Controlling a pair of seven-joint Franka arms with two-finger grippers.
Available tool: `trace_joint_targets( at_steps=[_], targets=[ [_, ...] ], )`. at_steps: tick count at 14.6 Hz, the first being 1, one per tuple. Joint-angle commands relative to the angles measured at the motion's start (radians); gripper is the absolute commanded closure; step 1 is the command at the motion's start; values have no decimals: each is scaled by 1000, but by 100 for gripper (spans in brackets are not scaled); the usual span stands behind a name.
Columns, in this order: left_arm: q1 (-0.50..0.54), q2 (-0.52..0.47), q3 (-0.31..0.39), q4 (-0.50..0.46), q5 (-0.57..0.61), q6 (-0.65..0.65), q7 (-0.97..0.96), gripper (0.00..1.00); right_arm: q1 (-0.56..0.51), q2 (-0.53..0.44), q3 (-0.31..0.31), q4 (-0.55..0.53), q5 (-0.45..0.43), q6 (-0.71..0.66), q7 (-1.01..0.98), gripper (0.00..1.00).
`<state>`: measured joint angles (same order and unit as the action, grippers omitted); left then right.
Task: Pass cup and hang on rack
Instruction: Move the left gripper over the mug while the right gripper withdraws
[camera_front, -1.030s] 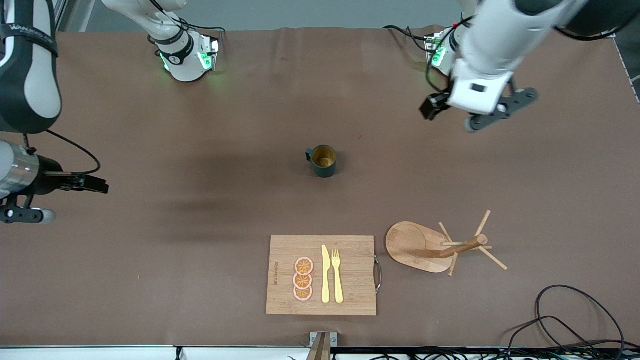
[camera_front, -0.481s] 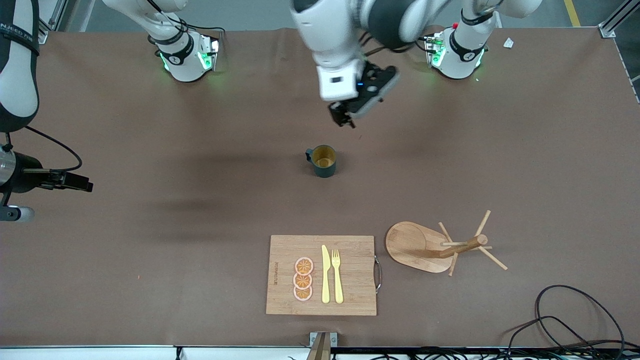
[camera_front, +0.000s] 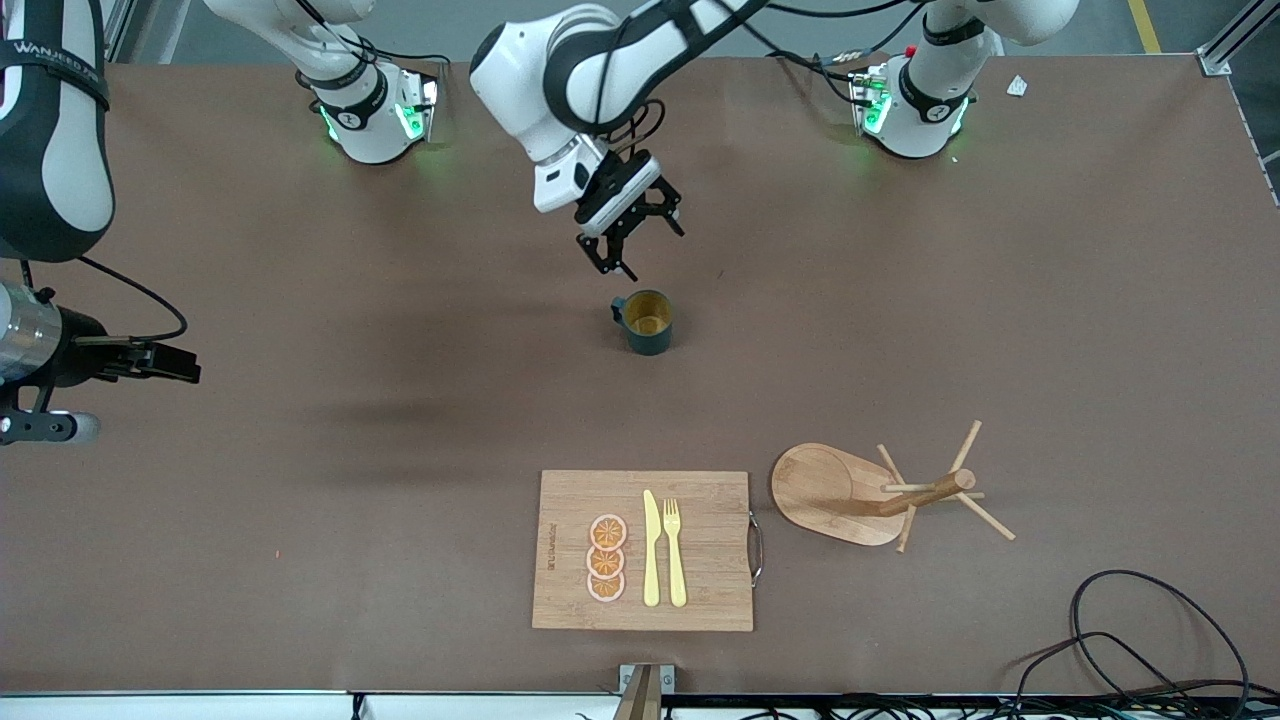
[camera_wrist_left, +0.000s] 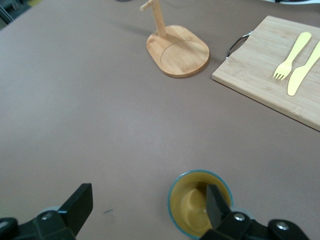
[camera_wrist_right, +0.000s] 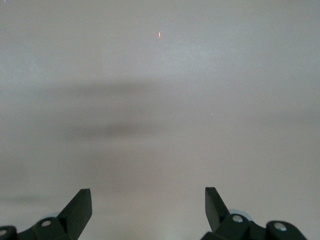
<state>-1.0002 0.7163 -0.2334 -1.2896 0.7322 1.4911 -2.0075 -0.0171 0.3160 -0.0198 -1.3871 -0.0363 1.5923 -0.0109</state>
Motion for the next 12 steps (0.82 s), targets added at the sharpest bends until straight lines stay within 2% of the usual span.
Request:
trace_joint_targets(
  at_steps=[1, 3, 7, 12],
  targets=[
    [-173, 113, 161, 101, 29, -17, -45, 0, -6, -3, 5, 17, -10, -12, -4, 0],
    [-250, 199, 241, 127, 29, -5, -103, 0, -6, -6, 9, 26, 5, -15, 2, 0],
    [-275, 330, 269, 257, 30, 40, -227, 0, -6, -37, 8, 25, 27, -103, 6, 0],
    [-288, 336, 312, 265, 30, 129, -275, 0, -1, -95, 5, 2, 29, -114, 5, 0]
  ],
)
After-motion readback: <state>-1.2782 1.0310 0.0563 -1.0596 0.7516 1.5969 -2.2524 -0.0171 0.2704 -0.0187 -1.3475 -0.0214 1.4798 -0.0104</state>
